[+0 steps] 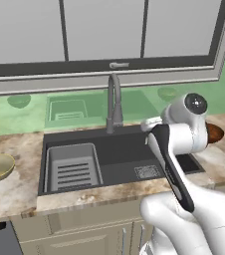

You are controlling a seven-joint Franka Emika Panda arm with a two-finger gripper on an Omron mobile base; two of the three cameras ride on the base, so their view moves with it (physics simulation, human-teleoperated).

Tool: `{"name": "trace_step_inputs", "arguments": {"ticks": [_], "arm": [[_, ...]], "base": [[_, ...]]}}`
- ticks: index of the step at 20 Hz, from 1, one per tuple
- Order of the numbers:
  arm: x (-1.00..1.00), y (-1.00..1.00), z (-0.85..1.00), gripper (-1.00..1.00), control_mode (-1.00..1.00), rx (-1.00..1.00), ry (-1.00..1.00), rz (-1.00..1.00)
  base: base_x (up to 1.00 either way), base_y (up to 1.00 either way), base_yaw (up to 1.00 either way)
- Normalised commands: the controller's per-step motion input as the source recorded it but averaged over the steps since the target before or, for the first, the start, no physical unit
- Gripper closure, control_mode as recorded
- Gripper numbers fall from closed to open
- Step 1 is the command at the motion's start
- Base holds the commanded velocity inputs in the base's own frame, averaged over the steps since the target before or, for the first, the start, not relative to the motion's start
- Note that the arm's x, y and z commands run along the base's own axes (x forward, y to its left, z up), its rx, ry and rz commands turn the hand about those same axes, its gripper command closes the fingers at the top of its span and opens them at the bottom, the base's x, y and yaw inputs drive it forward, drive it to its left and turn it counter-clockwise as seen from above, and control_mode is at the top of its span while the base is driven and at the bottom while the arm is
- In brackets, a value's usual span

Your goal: Rinse each bowl for a few seconds and place them down in the sink or on the counter.

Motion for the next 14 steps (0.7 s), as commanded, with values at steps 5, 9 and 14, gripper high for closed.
{"name": "trace_step_inputs", "arguments": {"ticks": [5, 9, 14], "arm": [[0.10, -0.13, -0.04, -1.00, -1.00, 0.04, -0.01, 0.05], [0.12, -0.12, -0.04, -1.00, -1.00, 0.03, -0.02, 0.06], [0.12, -0.08, -0.06, -1.00, -1.00, 0.01, -0.04, 0.05]], "base": [[0.00, 0.00, 0.00], [0.00, 0.00, 0.00], [0.00, 0.00, 0.00]]}}
